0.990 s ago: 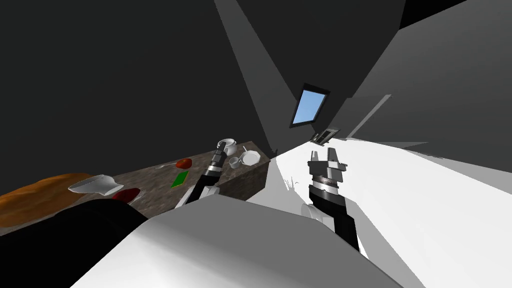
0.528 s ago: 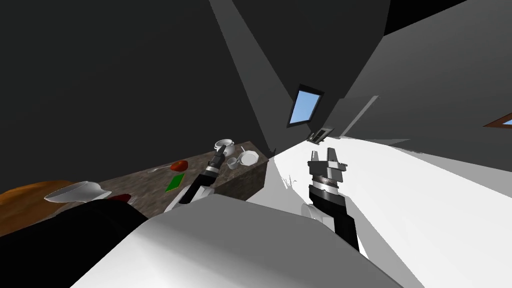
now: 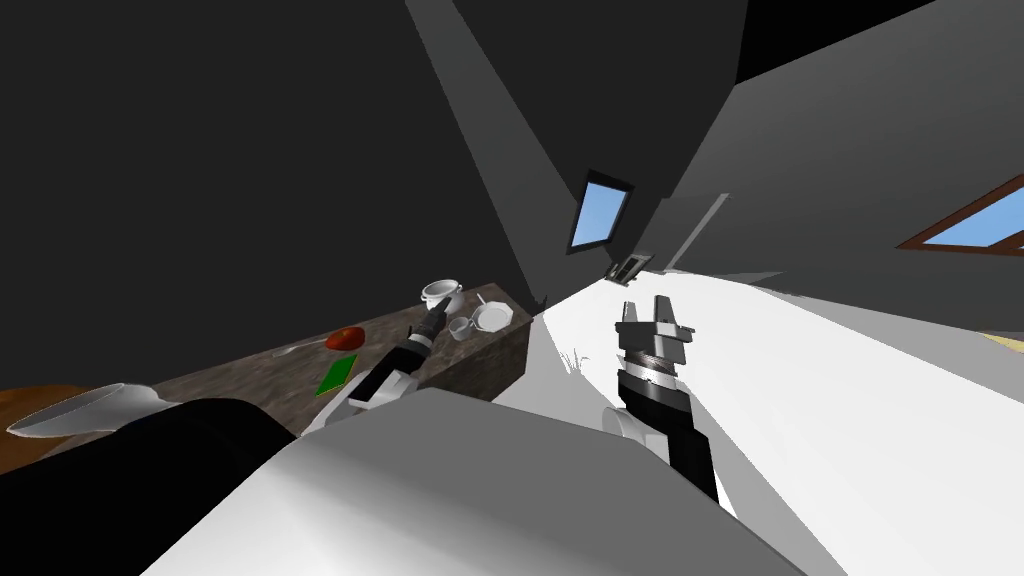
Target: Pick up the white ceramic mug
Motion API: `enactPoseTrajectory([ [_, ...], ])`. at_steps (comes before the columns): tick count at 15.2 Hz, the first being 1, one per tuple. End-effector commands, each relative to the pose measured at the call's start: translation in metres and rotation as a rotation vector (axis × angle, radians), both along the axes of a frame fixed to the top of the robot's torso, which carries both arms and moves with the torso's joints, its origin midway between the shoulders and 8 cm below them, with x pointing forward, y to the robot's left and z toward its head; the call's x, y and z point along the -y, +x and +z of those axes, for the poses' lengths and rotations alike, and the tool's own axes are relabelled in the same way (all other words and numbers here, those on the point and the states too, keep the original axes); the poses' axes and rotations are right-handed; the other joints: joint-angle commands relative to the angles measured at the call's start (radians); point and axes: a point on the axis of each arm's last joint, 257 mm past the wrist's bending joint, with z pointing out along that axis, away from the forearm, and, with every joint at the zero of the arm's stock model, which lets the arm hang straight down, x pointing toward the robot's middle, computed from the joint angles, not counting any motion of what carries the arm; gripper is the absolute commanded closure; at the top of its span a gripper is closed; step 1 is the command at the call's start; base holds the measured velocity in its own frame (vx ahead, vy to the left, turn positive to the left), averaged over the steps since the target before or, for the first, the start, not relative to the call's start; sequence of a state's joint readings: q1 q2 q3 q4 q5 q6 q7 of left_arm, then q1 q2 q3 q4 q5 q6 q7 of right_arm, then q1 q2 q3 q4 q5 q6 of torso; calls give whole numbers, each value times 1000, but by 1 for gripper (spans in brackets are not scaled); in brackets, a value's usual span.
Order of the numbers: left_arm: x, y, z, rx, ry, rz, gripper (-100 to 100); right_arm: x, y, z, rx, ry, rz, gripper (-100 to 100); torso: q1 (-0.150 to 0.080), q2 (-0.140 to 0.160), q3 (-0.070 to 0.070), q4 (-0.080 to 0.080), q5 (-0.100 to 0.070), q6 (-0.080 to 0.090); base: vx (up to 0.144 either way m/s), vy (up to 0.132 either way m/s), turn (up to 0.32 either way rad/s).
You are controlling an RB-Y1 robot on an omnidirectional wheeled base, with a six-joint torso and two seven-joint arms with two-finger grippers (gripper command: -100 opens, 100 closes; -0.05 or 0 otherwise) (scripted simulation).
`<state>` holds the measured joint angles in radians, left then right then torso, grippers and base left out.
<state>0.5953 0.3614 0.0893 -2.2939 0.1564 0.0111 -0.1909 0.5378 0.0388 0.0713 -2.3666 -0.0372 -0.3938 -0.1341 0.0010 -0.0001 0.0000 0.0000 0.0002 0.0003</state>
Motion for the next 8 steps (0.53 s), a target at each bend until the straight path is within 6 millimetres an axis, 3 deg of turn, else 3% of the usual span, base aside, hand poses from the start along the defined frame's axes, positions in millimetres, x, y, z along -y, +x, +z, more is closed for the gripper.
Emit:
enactPoseTrajectory([
  [1,-16,0,-17,-72,8,12,-100,0,0,0,0,0,0,0,0,0,0,0,0,0,0,7,-139],
  [8,-40,-5,-51,-221,17,42,-100,0,0,0,0,0,0,0,0,0,0,0,0,0,1,5,-84],
])
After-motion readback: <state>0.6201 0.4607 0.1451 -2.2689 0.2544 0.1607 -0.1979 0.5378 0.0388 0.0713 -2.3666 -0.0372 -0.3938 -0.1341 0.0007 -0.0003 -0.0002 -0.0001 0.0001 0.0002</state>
